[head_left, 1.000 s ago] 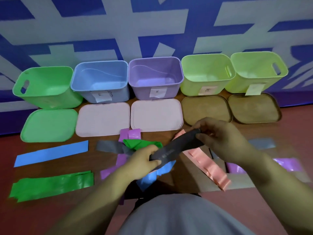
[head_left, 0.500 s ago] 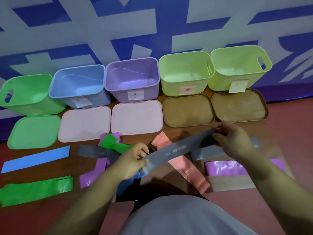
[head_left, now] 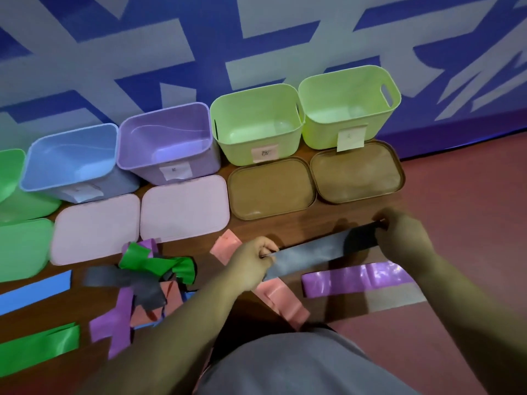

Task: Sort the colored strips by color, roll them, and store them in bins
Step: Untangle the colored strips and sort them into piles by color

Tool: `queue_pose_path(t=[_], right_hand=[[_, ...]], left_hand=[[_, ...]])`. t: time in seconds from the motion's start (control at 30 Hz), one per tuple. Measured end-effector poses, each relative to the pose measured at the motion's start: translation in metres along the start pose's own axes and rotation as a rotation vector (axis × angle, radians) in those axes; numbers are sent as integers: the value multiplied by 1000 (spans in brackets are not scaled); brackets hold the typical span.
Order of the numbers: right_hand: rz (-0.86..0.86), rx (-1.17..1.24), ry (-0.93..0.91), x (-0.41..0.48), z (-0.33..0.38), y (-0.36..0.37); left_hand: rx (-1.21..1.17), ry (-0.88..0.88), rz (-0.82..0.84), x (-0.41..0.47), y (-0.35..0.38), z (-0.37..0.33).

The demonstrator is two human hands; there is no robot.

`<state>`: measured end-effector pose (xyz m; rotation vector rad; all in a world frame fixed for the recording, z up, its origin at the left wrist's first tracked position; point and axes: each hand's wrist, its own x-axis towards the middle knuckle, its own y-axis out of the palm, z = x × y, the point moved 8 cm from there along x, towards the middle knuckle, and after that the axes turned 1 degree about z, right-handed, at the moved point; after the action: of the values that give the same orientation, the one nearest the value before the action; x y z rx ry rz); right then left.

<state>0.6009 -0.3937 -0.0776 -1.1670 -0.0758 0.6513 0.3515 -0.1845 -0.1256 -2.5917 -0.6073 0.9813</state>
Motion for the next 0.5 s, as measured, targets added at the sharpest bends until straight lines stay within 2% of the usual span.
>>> queue_pose_path(t=[0.2, 0.37, 0.5], right_hand=[[66, -4, 127, 10, -34, -6], [48, -56, 38, -4, -19, 6], [116, -31, -72, -18, 12, 34]], left_hand=[[20, 15, 25, 22, 24, -31], [155, -13, -5, 12, 13, -12], [131, -21, -58, -7, -8, 9]])
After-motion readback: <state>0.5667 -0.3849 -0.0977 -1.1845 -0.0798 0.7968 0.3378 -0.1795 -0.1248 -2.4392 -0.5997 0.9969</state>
